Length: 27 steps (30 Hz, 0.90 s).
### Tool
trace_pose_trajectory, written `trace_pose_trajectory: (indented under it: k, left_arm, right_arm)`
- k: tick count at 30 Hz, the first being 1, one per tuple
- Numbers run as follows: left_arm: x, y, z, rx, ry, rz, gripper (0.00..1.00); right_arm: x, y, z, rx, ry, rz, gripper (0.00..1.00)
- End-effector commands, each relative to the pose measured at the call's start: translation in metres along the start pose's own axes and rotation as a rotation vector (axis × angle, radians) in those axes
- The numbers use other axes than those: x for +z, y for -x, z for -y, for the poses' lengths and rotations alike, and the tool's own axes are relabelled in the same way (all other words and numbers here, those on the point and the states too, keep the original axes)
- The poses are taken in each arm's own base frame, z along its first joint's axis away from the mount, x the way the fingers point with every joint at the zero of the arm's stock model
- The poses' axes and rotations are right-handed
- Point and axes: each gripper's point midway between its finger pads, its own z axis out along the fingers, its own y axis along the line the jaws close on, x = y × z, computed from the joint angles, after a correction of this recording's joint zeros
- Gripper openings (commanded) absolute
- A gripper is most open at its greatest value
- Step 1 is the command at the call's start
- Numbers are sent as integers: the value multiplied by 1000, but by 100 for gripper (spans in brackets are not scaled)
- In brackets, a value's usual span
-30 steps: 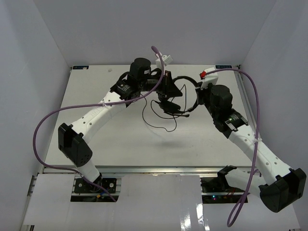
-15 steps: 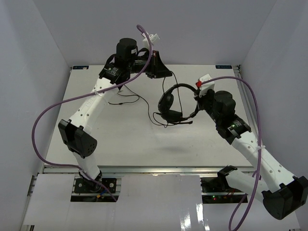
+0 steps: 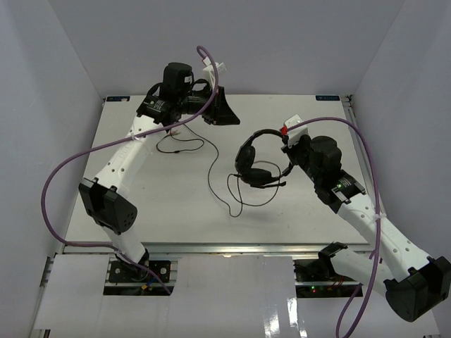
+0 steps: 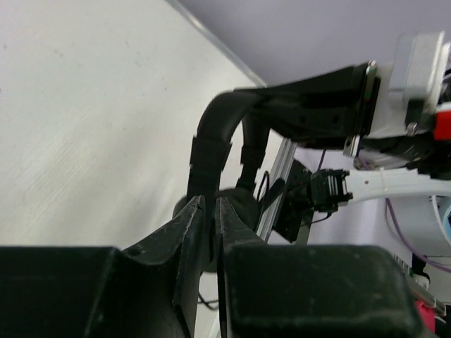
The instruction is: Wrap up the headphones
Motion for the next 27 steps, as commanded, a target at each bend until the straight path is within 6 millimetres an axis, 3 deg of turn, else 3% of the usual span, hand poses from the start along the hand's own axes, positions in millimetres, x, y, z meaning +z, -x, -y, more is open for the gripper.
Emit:
trace_pose_trajectory:
  k: [1, 7, 11, 14, 15, 17, 18, 20, 24, 25, 27]
  left_arm:
    - [-37, -24, 10, 80, 95, -53, 23]
    - [-42, -38, 1, 65, 136, -75, 25]
    - [-44, -54, 4, 60, 118, -51, 48]
    - [-54, -78, 11, 76, 105, 34, 65]
    - [-54, -78, 13, 61, 102, 40, 65]
    - [-61, -111, 24, 78, 69, 82, 77]
    - [-60, -127, 24, 64, 63, 91, 80]
    - [-62, -145, 44, 79, 24, 110, 82]
    - [-35, -205, 56, 63, 22, 24, 88]
    - [-25, -221, 70, 76, -11, -10, 91]
    - [-15, -234, 69, 96, 1, -11, 94]
  right_arm:
    - [-1, 40, 5, -19, 11, 126, 8]
    - [1, 47, -4, 5, 65, 140, 8]
    - [1, 48, 5, 18, 22, 129, 8]
    - [2, 48, 8, 26, 8, 125, 8]
    - [2, 49, 8, 30, 6, 125, 8]
    - [5, 49, 11, 53, -7, 118, 8]
    - [6, 49, 12, 62, -7, 115, 8]
    - [8, 52, 14, 84, -10, 119, 8]
    - [16, 53, 13, 126, 11, 95, 8]
    - [17, 56, 13, 137, 19, 98, 8]
    - [19, 60, 12, 166, 39, 94, 8]
